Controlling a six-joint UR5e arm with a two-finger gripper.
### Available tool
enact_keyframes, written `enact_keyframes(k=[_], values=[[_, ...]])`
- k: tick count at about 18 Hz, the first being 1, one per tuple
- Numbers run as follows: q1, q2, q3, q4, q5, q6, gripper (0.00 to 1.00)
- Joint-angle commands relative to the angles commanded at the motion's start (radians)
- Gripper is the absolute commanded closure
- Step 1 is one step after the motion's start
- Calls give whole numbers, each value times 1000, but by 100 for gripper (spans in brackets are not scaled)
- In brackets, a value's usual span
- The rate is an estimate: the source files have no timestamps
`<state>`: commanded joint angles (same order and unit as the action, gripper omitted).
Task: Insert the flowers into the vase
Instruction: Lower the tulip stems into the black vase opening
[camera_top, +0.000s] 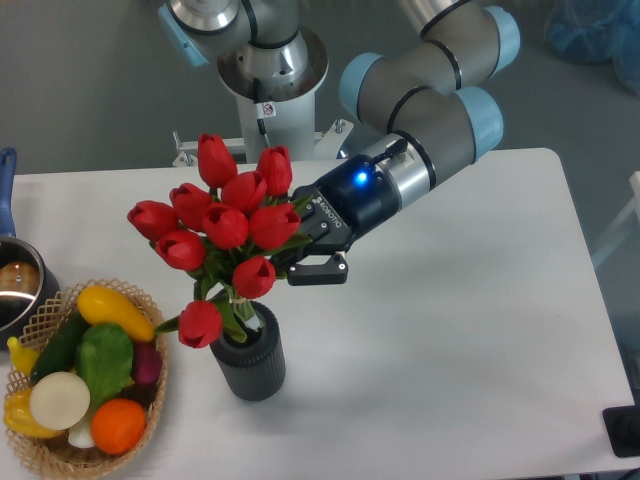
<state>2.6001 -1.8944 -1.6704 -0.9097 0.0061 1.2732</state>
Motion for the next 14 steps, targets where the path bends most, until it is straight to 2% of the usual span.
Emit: enact_keyframes(k=[4, 14], values=[[-2, -8, -46, 0, -29, 63, 78], [9, -8, -92, 0, -37, 106, 78]])
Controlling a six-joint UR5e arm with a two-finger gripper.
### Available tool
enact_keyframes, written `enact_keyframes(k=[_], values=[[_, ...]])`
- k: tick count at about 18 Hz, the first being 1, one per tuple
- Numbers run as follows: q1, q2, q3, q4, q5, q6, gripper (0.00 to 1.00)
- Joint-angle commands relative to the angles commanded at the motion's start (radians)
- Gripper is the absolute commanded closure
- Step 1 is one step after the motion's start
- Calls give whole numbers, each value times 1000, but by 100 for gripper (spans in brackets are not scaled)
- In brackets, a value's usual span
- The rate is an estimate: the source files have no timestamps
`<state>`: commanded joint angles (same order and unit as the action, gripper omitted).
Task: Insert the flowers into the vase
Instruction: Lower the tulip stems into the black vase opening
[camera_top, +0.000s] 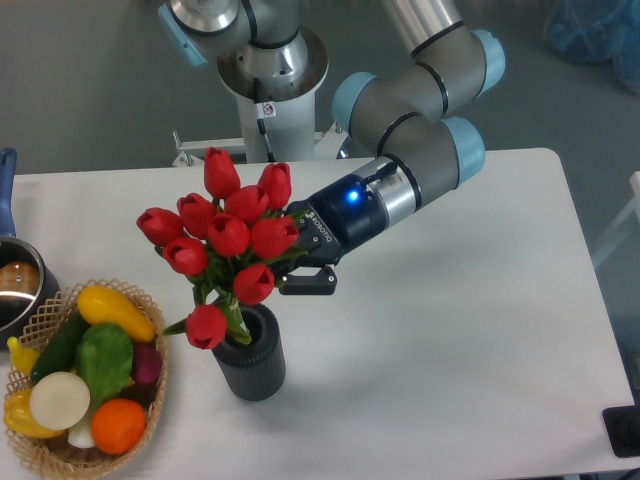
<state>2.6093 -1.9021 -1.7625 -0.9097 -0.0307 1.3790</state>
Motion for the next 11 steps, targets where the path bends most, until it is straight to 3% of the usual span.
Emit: enact_keyframes(k=[11], values=[[-3, -2, -38, 0, 0, 31, 78]])
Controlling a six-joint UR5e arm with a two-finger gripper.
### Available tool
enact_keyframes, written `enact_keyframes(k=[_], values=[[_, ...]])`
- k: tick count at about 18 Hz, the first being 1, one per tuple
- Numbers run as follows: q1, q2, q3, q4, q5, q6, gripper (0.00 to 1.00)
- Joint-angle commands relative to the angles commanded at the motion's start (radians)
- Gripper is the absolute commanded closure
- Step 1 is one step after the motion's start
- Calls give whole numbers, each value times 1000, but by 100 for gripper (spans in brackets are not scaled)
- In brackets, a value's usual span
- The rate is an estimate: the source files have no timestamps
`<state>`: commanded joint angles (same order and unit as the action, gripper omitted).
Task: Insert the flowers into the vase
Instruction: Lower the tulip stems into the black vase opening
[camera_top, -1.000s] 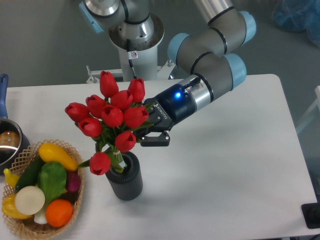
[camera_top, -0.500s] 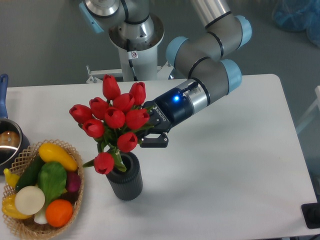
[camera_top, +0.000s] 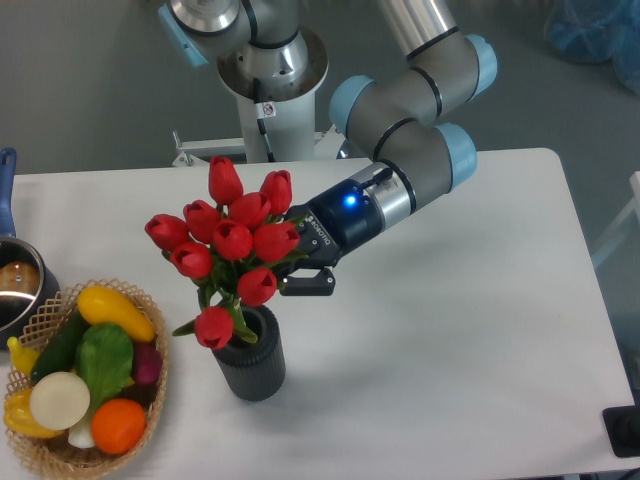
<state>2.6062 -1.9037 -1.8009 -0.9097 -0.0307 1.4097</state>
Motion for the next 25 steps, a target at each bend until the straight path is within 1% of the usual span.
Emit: enact_keyframes(k=[4, 5, 10, 20, 25], values=[[3, -6, -12, 0, 2, 2, 78], [3, -17, -12, 2, 2, 2, 78], [3, -32, -14, 0, 2, 18, 78], [9, -101, -15, 2, 2, 103, 77], [11, -115, -15, 2, 2, 115, 77]])
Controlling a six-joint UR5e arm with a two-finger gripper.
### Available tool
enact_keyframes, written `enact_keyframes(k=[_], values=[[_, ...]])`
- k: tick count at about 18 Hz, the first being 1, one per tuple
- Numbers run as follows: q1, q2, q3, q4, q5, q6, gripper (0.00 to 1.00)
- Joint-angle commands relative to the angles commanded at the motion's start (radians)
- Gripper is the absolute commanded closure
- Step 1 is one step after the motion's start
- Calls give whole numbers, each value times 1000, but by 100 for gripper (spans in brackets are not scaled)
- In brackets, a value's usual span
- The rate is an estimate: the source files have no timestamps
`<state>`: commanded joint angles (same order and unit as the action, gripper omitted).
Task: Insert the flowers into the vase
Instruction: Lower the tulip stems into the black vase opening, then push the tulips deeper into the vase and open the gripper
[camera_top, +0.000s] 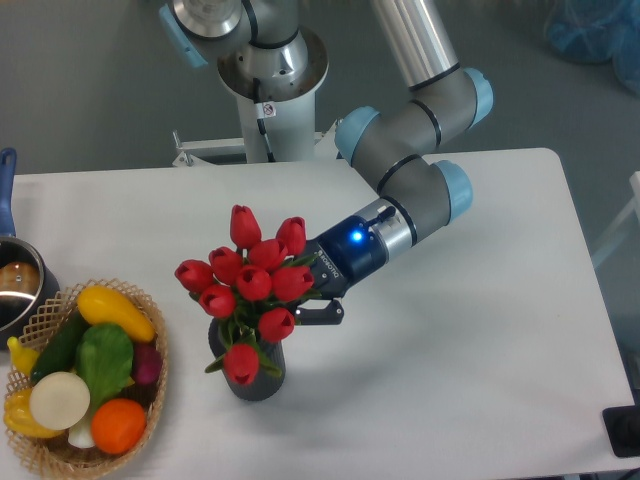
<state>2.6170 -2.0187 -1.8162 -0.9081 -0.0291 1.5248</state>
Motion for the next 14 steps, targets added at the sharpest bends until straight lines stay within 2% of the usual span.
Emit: enact_keyframes(k=[14], values=[[6, -14, -28, 2, 6, 46, 77]])
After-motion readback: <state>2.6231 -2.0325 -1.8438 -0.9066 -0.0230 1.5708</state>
